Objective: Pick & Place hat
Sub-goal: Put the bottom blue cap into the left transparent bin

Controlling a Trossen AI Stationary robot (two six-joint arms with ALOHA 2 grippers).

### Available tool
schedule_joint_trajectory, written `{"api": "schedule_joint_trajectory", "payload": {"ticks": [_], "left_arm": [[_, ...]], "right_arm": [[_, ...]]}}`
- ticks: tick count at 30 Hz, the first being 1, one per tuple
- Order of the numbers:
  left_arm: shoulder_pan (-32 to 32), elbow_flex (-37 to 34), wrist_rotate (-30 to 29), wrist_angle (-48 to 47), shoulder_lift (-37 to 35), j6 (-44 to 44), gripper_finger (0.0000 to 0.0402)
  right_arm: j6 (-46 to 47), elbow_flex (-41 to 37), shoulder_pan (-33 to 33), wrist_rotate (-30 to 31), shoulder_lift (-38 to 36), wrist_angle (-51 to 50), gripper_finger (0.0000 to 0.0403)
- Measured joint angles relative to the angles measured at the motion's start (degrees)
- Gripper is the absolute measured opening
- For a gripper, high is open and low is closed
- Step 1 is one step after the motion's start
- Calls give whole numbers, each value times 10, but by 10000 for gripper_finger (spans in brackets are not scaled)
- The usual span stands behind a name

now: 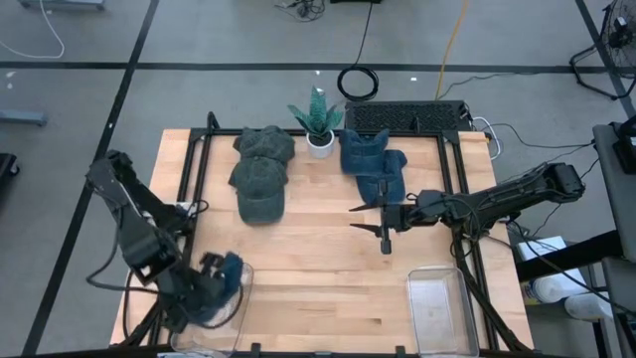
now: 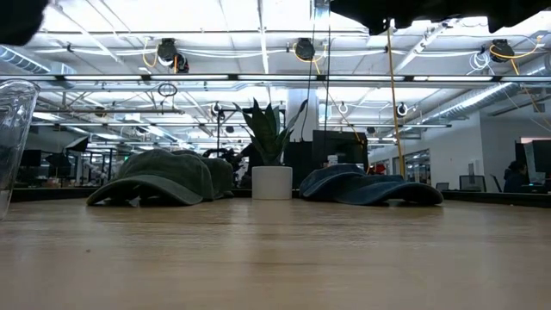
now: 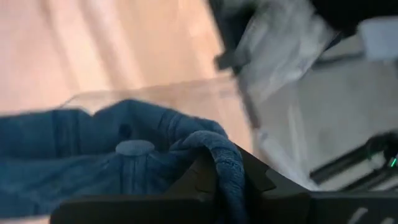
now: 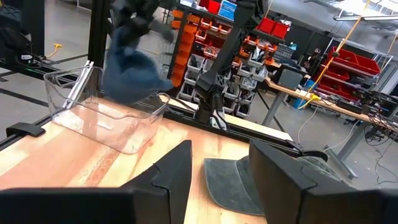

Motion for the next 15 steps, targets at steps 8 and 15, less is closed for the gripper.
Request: {"api": "schedule_joint_trajectory", "payload": {"ticks": [8, 15], "left_arm": [[-17, -115, -2, 252, 0, -62, 19], [-28, -175, -15, 250, 0, -119, 32]], "right_arm": [[1, 0, 0, 0, 0, 8, 145], [24, 0, 0, -1, 0, 4, 143]]}}
